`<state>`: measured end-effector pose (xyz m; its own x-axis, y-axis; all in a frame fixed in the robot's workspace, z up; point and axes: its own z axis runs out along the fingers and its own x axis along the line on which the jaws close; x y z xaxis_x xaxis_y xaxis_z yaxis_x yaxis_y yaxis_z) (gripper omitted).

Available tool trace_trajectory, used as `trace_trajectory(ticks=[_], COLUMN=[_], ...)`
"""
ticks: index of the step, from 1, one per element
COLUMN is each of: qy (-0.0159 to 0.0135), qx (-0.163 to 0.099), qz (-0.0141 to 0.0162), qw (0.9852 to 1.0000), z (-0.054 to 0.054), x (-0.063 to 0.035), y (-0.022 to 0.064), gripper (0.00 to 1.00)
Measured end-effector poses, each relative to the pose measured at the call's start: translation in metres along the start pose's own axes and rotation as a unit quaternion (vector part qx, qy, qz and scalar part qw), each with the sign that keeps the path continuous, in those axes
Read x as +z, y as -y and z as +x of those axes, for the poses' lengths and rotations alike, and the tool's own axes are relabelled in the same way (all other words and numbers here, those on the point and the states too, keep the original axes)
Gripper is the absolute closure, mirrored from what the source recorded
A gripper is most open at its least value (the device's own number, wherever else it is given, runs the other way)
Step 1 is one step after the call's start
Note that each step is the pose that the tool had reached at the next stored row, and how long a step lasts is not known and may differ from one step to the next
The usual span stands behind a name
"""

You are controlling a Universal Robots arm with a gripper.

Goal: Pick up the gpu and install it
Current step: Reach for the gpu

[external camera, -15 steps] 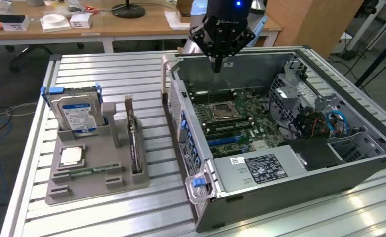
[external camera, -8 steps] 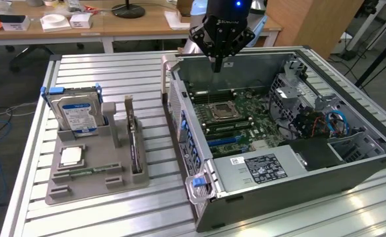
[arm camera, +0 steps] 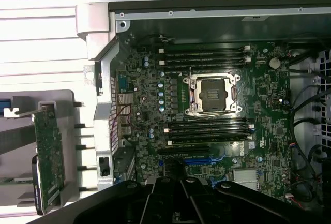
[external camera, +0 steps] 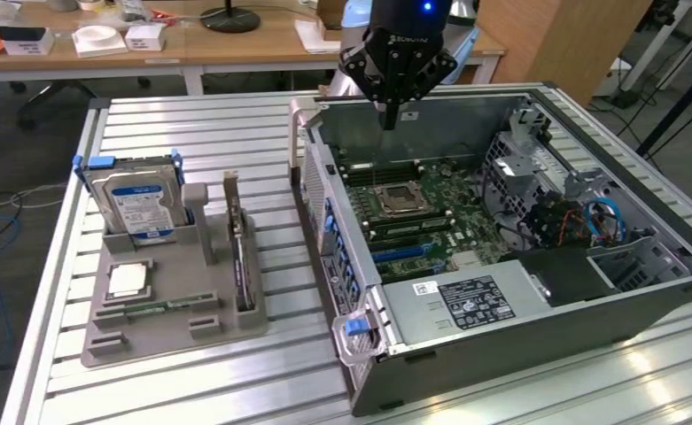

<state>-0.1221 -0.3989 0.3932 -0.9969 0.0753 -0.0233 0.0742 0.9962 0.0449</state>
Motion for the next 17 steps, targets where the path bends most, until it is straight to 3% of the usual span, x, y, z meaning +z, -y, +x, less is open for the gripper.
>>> trace_trajectory(ticks=[12, 17], qy=[0.0001, 0.0000], qx=[0.000, 0.000], qz=[0.0000, 0.0001], qw=[1.0000, 1.0000], z=[0.021, 0.024], x=[0.0014, 0.0014], y=[0.0016, 0.0018], gripper=[0.89, 0.89])
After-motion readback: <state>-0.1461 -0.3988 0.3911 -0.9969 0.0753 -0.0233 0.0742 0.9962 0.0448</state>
